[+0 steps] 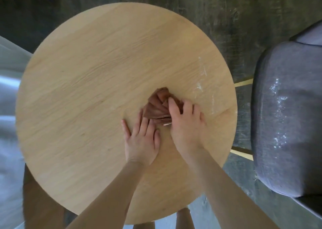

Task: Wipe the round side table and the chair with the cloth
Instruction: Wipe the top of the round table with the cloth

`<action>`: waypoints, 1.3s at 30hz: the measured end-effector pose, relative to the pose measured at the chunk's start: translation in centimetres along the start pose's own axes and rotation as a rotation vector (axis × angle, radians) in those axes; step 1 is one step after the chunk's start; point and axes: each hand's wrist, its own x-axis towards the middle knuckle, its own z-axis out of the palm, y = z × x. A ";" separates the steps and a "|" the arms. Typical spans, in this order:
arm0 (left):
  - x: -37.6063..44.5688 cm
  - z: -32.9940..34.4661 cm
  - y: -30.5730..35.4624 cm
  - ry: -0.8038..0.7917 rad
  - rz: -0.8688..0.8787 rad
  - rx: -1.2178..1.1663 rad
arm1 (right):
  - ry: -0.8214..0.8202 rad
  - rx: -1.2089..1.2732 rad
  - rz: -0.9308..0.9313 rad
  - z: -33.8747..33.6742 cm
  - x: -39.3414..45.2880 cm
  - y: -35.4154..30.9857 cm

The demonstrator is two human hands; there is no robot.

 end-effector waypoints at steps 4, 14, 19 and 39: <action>-0.5 0.4 0.2 -0.001 -0.017 -0.057 | -0.006 -0.062 0.238 -0.7 0.7 6.4; -0.5 0.2 0.3 -0.033 -0.029 -0.051 | 0.205 0.069 0.563 -4.8 3.9 9.7; -0.4 0.1 0.3 -0.047 -0.023 -0.054 | -0.019 0.110 0.020 -3.3 7.1 0.1; -0.6 0.2 0.1 -0.089 -0.023 -0.051 | 0.258 -0.057 0.265 -3.9 9.5 8.9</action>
